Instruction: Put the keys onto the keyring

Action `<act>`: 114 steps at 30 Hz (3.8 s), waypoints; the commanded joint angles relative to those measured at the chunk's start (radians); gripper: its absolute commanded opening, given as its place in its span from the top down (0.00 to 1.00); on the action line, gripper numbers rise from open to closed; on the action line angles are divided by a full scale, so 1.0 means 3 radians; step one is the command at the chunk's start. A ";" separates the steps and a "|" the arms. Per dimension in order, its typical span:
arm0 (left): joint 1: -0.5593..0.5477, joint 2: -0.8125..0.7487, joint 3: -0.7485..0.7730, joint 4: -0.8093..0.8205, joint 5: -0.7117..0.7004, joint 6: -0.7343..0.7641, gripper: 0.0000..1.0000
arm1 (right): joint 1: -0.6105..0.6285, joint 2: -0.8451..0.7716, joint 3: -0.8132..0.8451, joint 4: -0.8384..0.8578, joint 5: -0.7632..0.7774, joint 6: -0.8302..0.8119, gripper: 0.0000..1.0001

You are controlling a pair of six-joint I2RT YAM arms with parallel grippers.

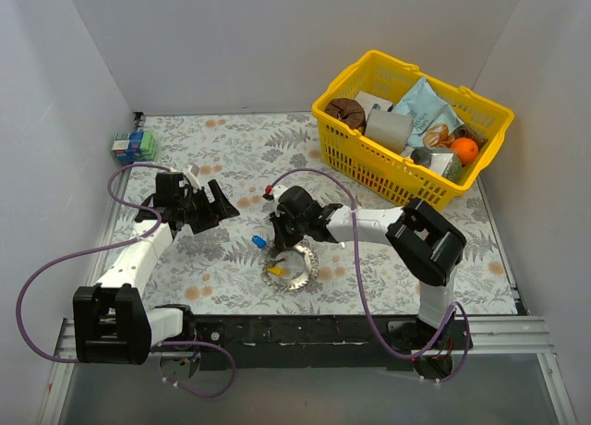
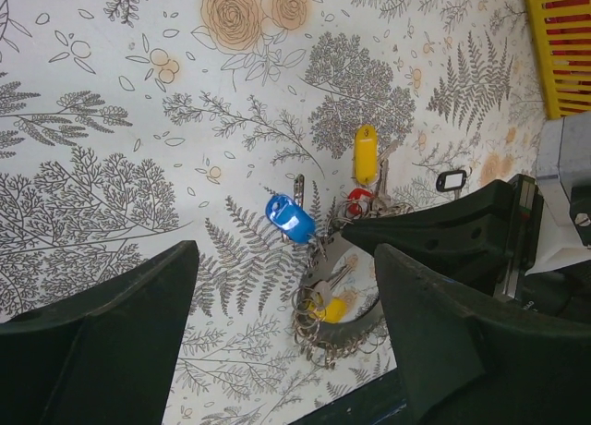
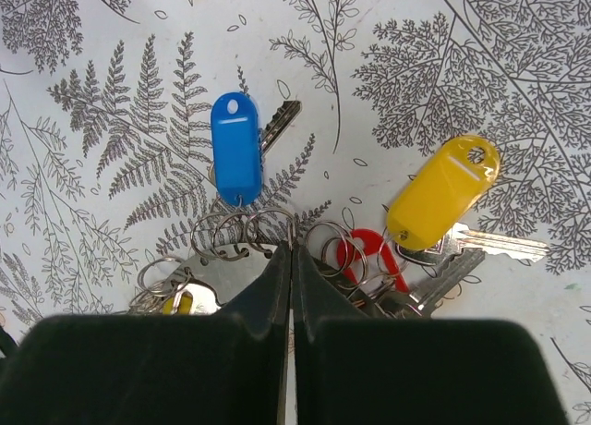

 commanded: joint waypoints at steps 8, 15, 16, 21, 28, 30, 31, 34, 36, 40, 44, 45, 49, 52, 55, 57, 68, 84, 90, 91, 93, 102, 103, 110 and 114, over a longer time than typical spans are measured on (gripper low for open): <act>0.0013 -0.0187 0.0075 -0.0010 0.0123 0.0204 0.24 | 0.0017 -0.0325 0.0668 -0.0887 -0.0023 -0.0380 0.99; 0.0013 -0.0263 0.0233 -0.0168 0.0021 0.0271 0.24 | 0.0058 -0.0341 0.1174 -0.1061 -0.0115 -0.0431 0.99; 0.0013 -0.0274 0.0239 -0.0188 0.0011 0.0276 0.24 | 0.0074 -0.0361 0.1220 -0.1056 -0.0145 -0.0426 0.99; 0.0013 -0.0335 0.0239 -0.0194 0.0031 0.0281 0.24 | 0.0120 -0.0631 0.1068 -0.0867 -0.0212 -0.0385 0.99; 0.0013 -0.0509 0.0157 0.0025 0.0496 0.0363 0.25 | 0.0125 -0.1031 0.0444 -0.0845 -0.0161 -0.0400 0.99; 0.0013 -0.0570 0.0157 0.0087 0.0679 0.0383 0.25 | 0.0125 -0.1133 0.0306 -0.0917 -0.0140 -0.0441 0.99; 0.0013 -0.0580 0.0187 0.0103 0.0721 0.0394 0.25 | 0.0120 -0.1174 0.0138 -0.0928 -0.0120 -0.0472 0.99; 0.0003 -0.0606 0.0198 0.0164 0.0869 0.0460 0.25 | 0.0125 -0.1307 -0.0088 -0.0958 -0.0130 -0.0558 0.99; -0.0028 -0.0596 0.0193 0.0205 0.0951 0.0465 0.25 | 0.0125 -0.1399 -0.0257 -0.0974 -0.0161 -0.0610 0.99; -0.0196 -0.0642 0.0203 0.0271 0.1161 0.0567 0.25 | 0.0125 -0.1542 -0.0477 -0.0923 -0.0217 -0.0722 0.99; -0.0625 -0.0729 0.0249 0.0297 0.1146 0.0700 0.27 | 0.0120 -0.1634 -0.0498 -0.0805 -0.0396 -0.0870 0.99; -0.0687 -0.0779 0.0295 0.0297 0.1131 0.0721 0.27 | 0.0120 -0.1660 -0.0493 -0.0775 -0.0442 -0.0906 0.99; -0.0805 -0.0856 0.0397 0.0297 0.1232 0.0787 0.27 | 0.0120 -0.1706 -0.0334 -0.0739 -0.0722 -0.1045 0.99; -0.0826 -0.0902 0.0438 0.0333 0.1365 0.0767 0.29 | 0.0120 -0.1762 -0.0186 -0.0754 -0.0835 -0.1248 0.99; -0.0836 -0.0974 0.0474 0.0389 0.1432 0.0752 0.30 | 0.0120 -0.1803 0.0013 -0.0840 -0.0866 -0.1361 0.99; -0.0836 -0.1020 0.0489 0.0420 0.1493 0.0746 0.29 | 0.0110 -0.1813 0.0121 -0.0892 -0.0892 -0.1402 0.99; -0.0841 -0.1087 0.0571 0.0634 0.2147 0.0629 0.34 | 0.0058 -0.2038 0.0428 -0.1091 -0.1382 -0.1612 0.99; -0.0974 -0.1138 0.0510 0.0793 0.2353 0.0389 0.47 | -0.0468 -0.2171 0.0295 -0.0816 -0.2354 -0.1347 0.99; -0.1112 -0.1072 0.0484 0.0819 0.2158 0.0317 0.48 | -0.0504 -0.2125 0.0285 -0.0723 -0.2538 -0.1265 0.99; -0.1153 -0.1056 0.0474 0.0834 0.2148 0.0312 0.48 | -0.0504 -0.2115 0.0285 -0.0723 -0.2549 -0.1264 0.99; -0.1199 -0.1000 0.0469 0.0854 0.2077 0.0291 0.47 | -0.0509 -0.2079 0.0300 -0.0718 -0.2574 -0.1249 0.99; -0.1363 -0.0862 0.0459 0.0926 0.1893 0.0332 0.51 | -0.0519 -0.2028 0.0305 -0.0672 -0.2605 -0.1203 0.99; -0.1393 -0.0836 0.0464 0.0921 0.1882 0.0342 0.54 | -0.0519 -0.2023 0.0310 -0.0672 -0.2605 -0.1203 0.99; -0.1480 -0.0780 0.0403 0.0916 0.1775 0.0399 0.62 | -0.0550 -0.2028 0.0285 -0.0641 -0.2620 -0.1178 0.99; -0.1501 -0.0749 0.0387 0.0921 0.1764 0.0419 0.71 | -0.0565 -0.2028 0.0275 -0.0631 -0.2641 -0.1178 0.99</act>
